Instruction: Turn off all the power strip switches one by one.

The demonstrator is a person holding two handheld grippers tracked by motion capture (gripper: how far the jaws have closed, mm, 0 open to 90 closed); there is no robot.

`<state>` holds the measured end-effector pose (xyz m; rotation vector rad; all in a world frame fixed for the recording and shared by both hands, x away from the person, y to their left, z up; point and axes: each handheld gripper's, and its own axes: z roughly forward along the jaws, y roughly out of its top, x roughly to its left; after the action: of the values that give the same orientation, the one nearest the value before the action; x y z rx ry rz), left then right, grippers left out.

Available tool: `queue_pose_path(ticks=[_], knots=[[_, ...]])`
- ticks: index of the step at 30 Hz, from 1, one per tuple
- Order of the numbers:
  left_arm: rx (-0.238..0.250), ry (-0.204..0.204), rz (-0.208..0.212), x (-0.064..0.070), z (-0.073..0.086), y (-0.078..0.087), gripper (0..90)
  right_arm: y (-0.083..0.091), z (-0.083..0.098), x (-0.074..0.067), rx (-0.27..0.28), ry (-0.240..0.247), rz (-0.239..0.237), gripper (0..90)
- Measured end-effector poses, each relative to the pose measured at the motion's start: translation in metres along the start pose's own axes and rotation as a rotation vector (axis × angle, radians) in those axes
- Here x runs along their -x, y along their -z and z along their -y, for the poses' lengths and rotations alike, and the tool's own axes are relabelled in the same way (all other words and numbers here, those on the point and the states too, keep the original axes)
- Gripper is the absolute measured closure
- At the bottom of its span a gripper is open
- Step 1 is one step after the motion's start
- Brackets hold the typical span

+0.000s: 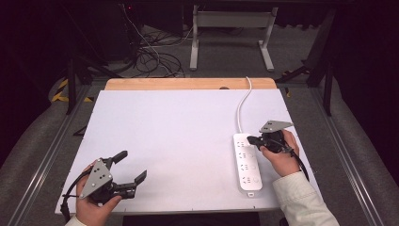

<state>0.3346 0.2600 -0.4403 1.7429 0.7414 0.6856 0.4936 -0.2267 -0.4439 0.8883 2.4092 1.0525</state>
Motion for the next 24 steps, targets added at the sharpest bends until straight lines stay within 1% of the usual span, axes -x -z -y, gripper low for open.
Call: queue_pose_path(ticks=[2, 4, 10, 16, 24], knots=[[-0.002, 0.007, 0.001, 0.0, 0.0, 0.0, 12.8, -0.001, 0.0, 0.0, -0.008, -0.001, 0.0, 90.0], [-0.004, 0.006, 0.003, 0.0, 0.001, 0.0, 12.9, -0.004, 0.002, 0.001, -0.027, -0.005, 0.001, 90.0], [-0.005, 0.004, 0.003, 0.0, 0.001, 0.0, 12.9, -0.008, 0.004, 0.001, -0.049, -0.009, 0.0, 90.0], [-0.006, 0.009, 0.002, 0.0, 0.001, 0.0, 12.9, -0.01, 0.006, 0.002, -0.047, -0.02, -0.004, 90.0], [-0.004, 0.01, 0.0, 0.0, 0.001, 0.0, 12.9, -0.012, 0.007, 0.0, -0.059, -0.014, 0.011, 90.0]])
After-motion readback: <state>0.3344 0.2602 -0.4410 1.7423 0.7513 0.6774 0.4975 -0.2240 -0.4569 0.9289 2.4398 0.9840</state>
